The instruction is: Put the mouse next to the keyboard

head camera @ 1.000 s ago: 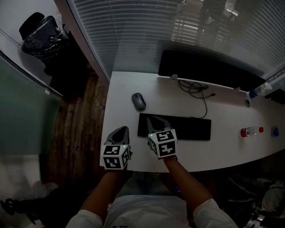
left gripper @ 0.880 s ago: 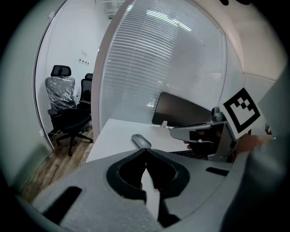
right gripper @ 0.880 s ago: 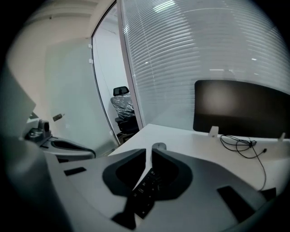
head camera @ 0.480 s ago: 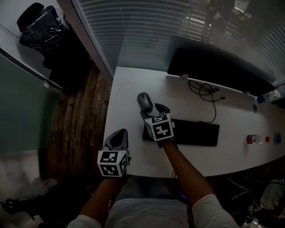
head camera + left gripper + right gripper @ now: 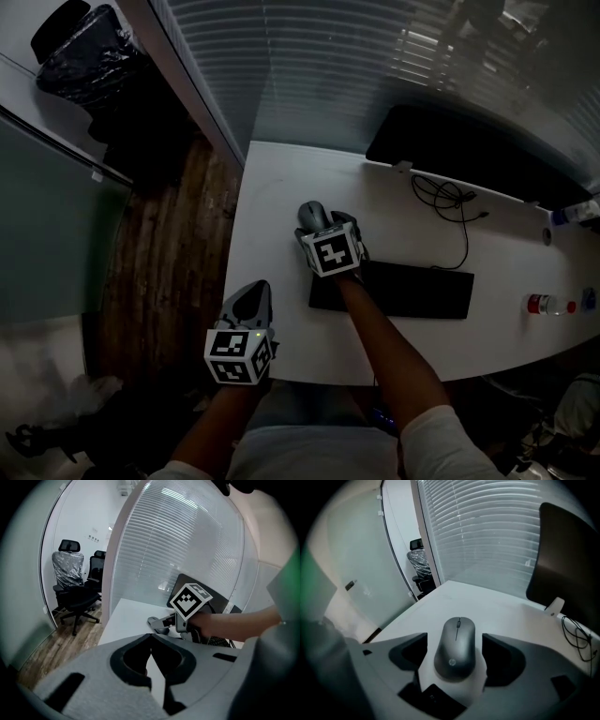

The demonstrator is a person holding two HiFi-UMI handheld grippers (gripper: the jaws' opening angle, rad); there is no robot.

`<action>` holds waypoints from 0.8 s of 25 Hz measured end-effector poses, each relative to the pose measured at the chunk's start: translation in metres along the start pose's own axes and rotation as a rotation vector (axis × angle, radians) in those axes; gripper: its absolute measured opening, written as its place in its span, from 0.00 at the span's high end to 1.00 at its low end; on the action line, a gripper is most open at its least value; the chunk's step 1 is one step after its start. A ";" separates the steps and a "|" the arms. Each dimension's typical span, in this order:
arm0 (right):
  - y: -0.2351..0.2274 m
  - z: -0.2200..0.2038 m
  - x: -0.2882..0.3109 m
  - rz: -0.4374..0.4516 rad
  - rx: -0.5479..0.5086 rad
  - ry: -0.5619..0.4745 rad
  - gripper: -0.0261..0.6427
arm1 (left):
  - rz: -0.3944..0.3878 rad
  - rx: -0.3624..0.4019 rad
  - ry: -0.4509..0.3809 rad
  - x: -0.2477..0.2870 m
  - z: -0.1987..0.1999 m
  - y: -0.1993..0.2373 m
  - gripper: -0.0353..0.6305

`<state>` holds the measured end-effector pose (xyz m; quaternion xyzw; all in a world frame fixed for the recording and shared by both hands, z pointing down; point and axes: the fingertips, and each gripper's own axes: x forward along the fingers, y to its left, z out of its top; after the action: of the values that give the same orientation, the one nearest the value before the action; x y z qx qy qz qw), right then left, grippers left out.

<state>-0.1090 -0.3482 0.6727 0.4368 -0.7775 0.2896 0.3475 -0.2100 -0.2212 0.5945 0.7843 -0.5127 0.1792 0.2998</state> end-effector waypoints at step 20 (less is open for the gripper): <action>-0.008 0.001 0.022 -0.079 -0.062 0.056 0.52 | 0.015 -0.045 -0.002 0.007 0.004 0.015 0.94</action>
<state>-0.1102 -0.3627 0.6907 0.4478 -0.7584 0.2634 0.3936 -0.2212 -0.2328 0.6000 0.7736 -0.5230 0.1690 0.3154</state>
